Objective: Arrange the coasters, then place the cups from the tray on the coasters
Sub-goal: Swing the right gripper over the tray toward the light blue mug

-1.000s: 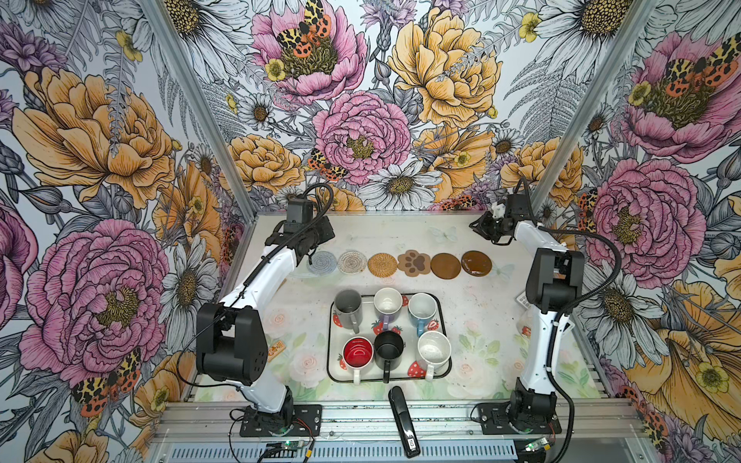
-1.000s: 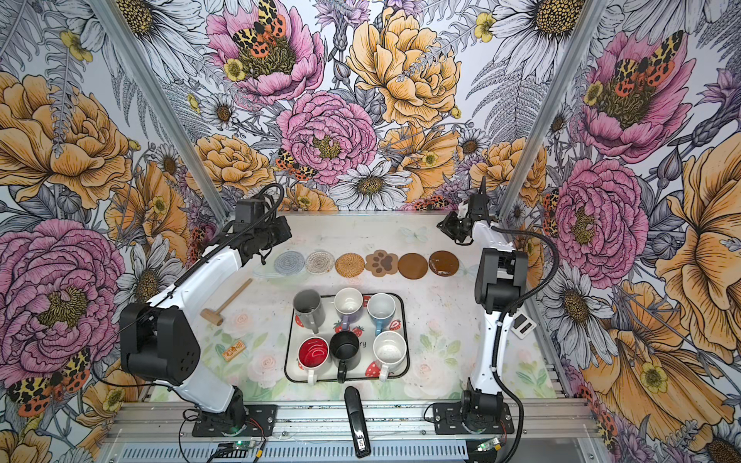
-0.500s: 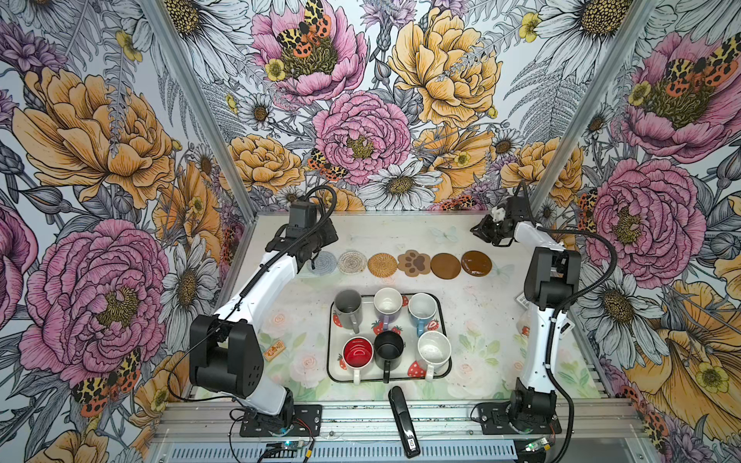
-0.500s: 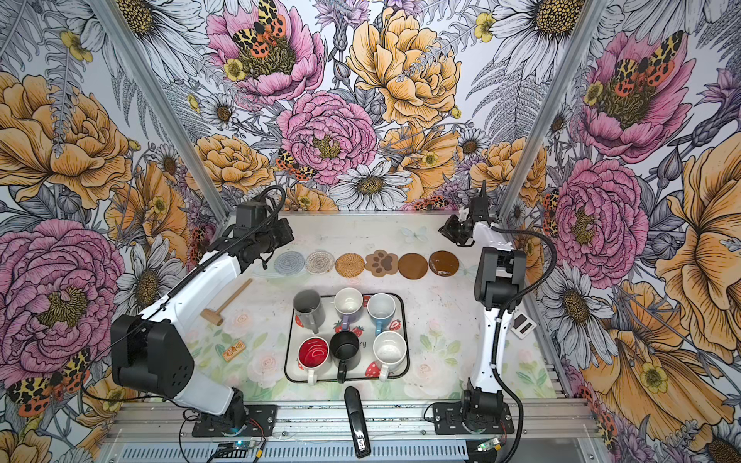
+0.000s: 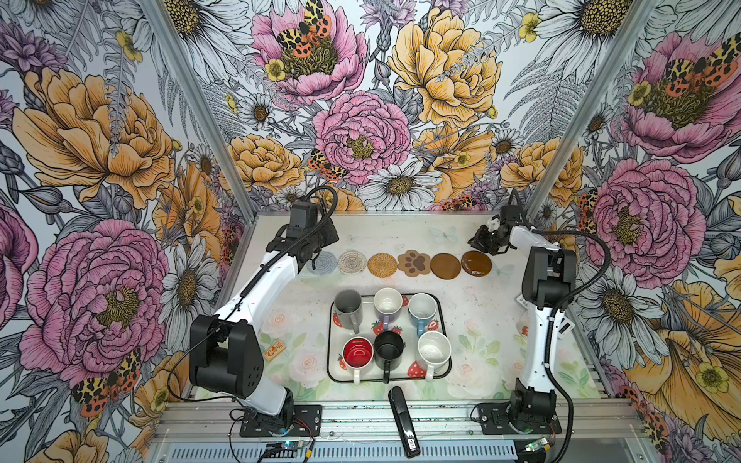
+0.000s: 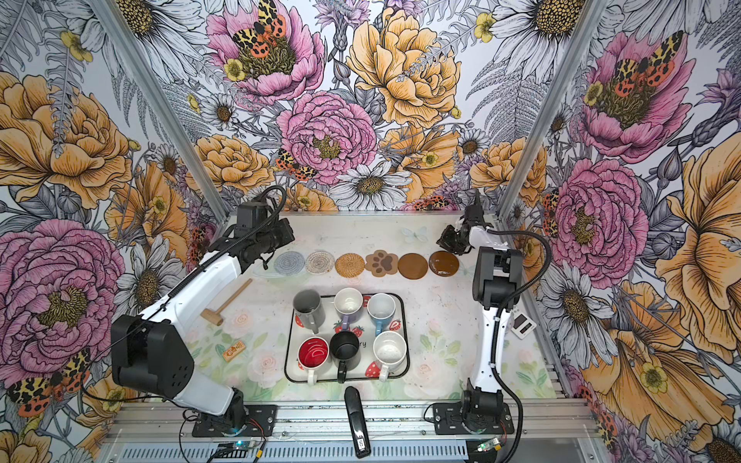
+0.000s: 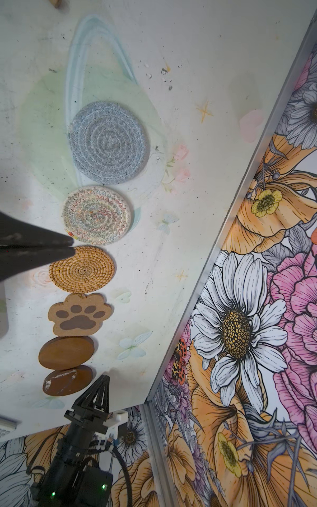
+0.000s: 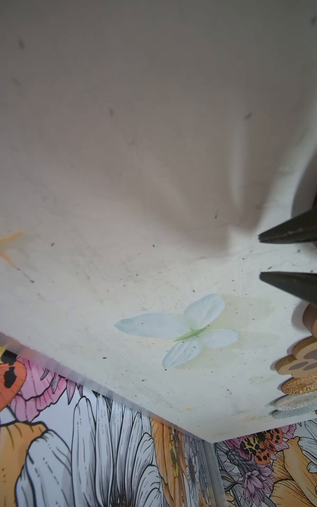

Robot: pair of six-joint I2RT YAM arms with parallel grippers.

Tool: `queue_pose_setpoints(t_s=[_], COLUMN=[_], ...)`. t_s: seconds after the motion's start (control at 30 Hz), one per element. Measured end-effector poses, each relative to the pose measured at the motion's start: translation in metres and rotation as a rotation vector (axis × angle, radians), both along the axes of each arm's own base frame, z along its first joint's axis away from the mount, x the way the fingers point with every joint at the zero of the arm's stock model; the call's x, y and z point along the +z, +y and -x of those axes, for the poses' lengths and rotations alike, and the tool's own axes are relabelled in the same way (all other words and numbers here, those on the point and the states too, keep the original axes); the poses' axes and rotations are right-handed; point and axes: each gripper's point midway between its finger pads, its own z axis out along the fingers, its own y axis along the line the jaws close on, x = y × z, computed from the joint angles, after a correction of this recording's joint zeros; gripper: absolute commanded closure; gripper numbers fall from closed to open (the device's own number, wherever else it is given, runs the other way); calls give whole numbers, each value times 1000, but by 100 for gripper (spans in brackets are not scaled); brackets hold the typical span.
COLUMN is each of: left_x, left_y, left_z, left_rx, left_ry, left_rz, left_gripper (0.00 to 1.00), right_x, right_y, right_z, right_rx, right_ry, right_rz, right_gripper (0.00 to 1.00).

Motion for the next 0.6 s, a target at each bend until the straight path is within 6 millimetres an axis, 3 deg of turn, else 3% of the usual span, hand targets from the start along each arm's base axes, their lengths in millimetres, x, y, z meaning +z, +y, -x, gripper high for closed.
queue_pose_setpoints(t_s=[0.6], left_x=[-8], left_y=[0], left_z=[2], left_rx=[1], left_ry=[16], left_rz=[-5], left_gripper=[100], right_x=[-7], right_y=[1], right_z=[8], right_rx=[20], right_ry=[-9], right_rz=[21], right_gripper=[76])
